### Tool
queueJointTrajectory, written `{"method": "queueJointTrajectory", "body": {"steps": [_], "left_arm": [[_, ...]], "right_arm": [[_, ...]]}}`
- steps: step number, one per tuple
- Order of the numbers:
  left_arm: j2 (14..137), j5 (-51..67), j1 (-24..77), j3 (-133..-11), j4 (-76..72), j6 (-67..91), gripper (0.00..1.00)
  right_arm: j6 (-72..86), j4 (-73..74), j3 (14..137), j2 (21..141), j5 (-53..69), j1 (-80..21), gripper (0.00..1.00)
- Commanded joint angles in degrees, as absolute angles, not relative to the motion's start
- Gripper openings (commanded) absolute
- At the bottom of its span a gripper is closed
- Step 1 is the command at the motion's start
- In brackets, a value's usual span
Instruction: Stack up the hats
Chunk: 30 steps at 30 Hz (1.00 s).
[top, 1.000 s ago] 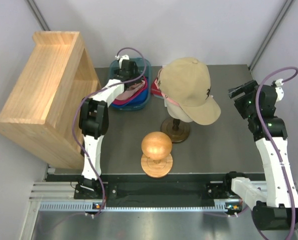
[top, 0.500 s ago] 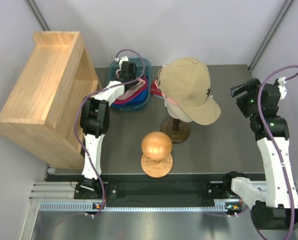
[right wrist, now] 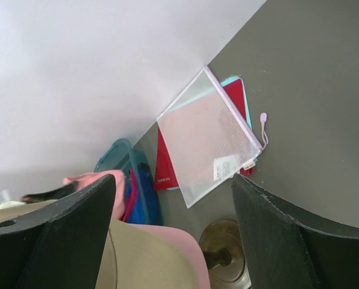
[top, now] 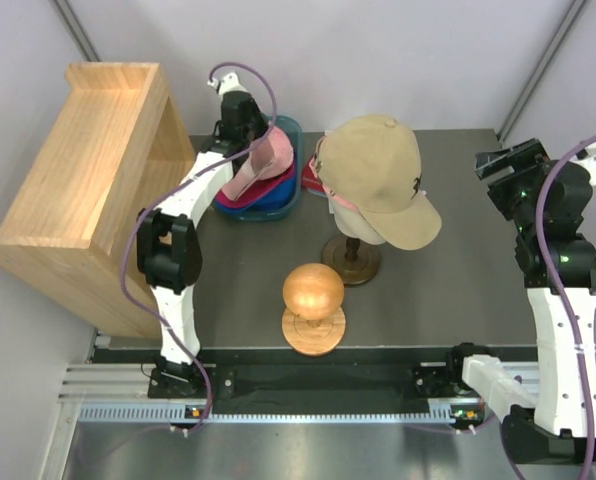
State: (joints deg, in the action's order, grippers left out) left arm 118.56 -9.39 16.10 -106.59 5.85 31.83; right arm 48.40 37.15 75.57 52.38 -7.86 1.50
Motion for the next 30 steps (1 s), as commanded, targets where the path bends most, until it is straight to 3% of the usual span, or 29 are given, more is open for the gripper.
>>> {"method": "queueJointTrajectory", "body": {"steps": [1,16,22,30], "left_arm": [[110.3,-7.0,15.8,-109.2,-2.9,32.9,0.0],[103.0,-7.9,17.9,-117.6,-15.9,33.7,0.0],[102.5,-2.7,19.8,-120.8,-29.6,31.6,0.0],[101.3,-3.3,26.0,-127.7,-33.7,23.4,0.0]], "right_arm": [[47.7,34.6,78.1,50.9,-7.0,2.2,0.77],[49.0,32.6,78.2,47.9,-5.4,2.2,0.77],[54.0,30.6,78.1,47.0,-1.7,2.1,0.78],[64.1,25.1,78.7,45.8,4.7,2.2,0.78]]}}
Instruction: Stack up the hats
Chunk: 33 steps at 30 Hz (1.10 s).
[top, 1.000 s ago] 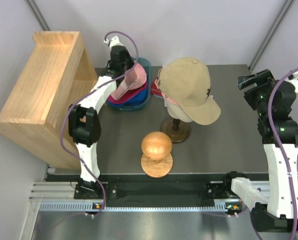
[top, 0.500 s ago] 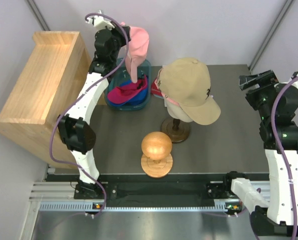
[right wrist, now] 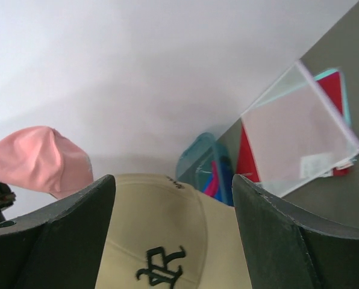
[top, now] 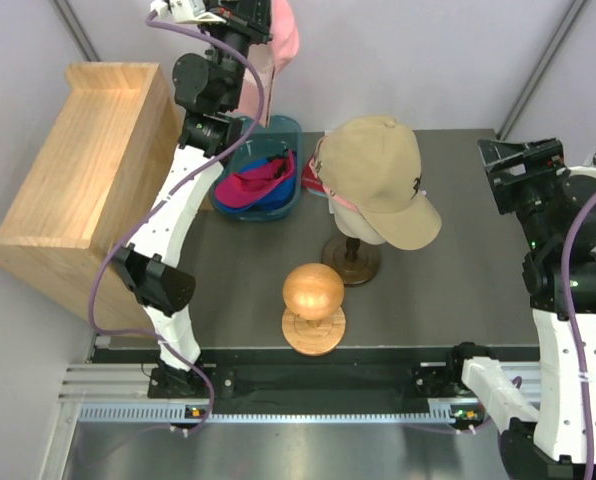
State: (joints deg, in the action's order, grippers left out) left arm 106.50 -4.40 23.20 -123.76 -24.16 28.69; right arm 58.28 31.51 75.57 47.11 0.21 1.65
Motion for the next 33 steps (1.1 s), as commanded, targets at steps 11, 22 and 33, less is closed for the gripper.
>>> {"method": "queueJointTrajectory", "body": {"steps": [11,22,33], "left_arm": [[103.4,2.5,35.3,-138.2,-39.5,18.1,0.0],[109.9,2.5,47.5,-146.2,-43.5,15.6,0.0],[115.6,0.5,58.6,-150.0,-45.5,9.3,0.0]], "right_arm": [[76.5,12.8,79.7,46.7,17.3,2.1,0.78],[84.6,7.1,79.5,48.7,27.9,0.4,0.8],[88.7,-1.2,75.3,47.8,31.7,-3.4,0.82]]}}
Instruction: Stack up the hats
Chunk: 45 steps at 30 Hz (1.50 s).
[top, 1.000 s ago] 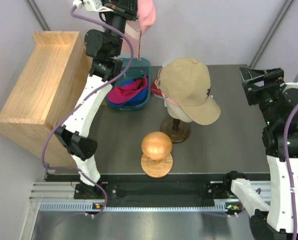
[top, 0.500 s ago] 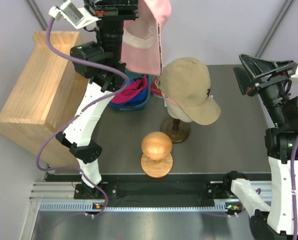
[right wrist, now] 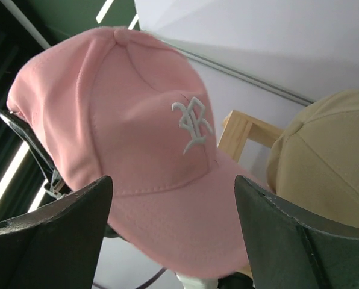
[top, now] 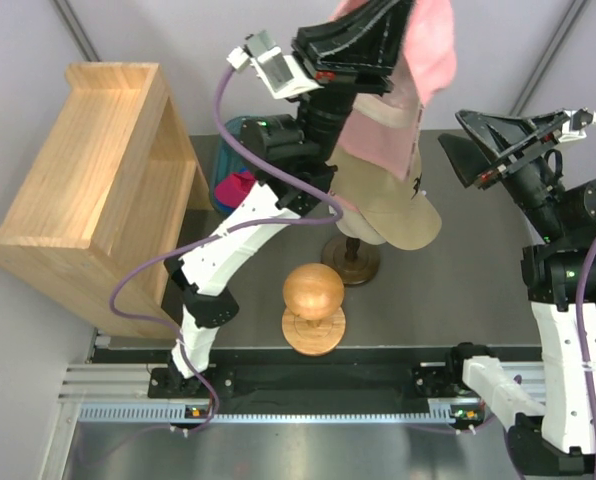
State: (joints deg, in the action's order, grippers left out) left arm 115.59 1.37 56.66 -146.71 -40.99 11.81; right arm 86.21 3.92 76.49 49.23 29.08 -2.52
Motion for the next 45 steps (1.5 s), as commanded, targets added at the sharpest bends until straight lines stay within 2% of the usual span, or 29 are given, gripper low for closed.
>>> {"method": "queueJointTrajectory", "body": {"steps": [1,12,18,28,45], "left_arm": [[115.9,0.5,59.2,-150.2,-45.9,9.1,0.0],[117.8,-0.9,59.9,-149.8,-44.6,6.4,0.0],[117.5,-0.3,59.9,-148.8,-44.3,5.6,0.0],[117.1,2.2,59.9,-146.2,-45.8,5.9,0.0],[117.1,3.7,59.9,-145.0,-46.8,3.6,0.0]], "right_arm": [[89.3,-1.1,74.4,47.5,31.7,-3.3,0.81],[95.3,12.3,62.7,38.9,31.3,-3.4,0.82],[97.2,15.9,60.1,36.2,31.3,-3.4,0.82],[104.5,4.7,60.6,41.4,36.2,-4.6,0.82],[118.1,-6.3,61.2,46.3,30.5,-19.6,0.82]]}}
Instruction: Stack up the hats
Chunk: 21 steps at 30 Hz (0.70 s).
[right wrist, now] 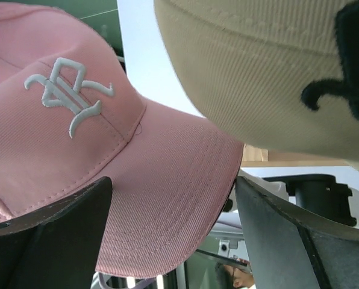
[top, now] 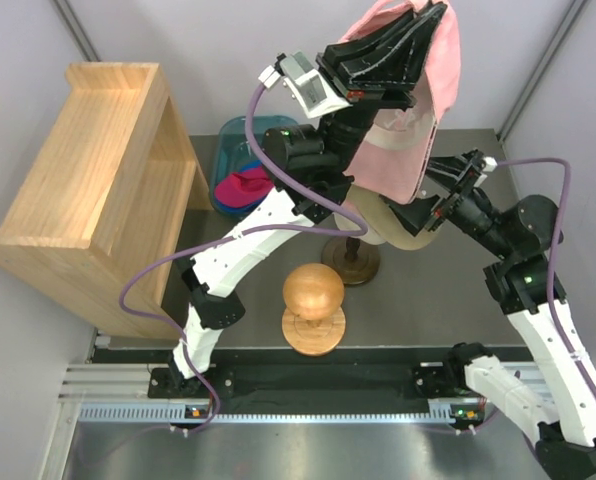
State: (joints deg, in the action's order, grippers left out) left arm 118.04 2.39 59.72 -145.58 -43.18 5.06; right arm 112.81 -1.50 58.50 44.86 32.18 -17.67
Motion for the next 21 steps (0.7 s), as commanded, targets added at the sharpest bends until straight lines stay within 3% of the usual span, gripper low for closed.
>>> {"method": "queueJointTrajectory", "body": {"steps": [1,8,21], "left_arm": [[117.0,3.6,59.9,-144.9,-47.1,3.6,0.0],[115.3,4.7,60.0,-142.2,-47.7,2.6,0.0],[117.7,5.3,60.0,-145.0,-48.5,-6.9,0.0]], "right_arm": [[118.4,-6.7,61.7,46.9,30.3,-19.9,0.82],[123.0,-11.7,57.7,45.2,25.1,-21.6,0.81],[124.4,-10.2,61.7,47.0,29.4,-22.3,0.89]]}}
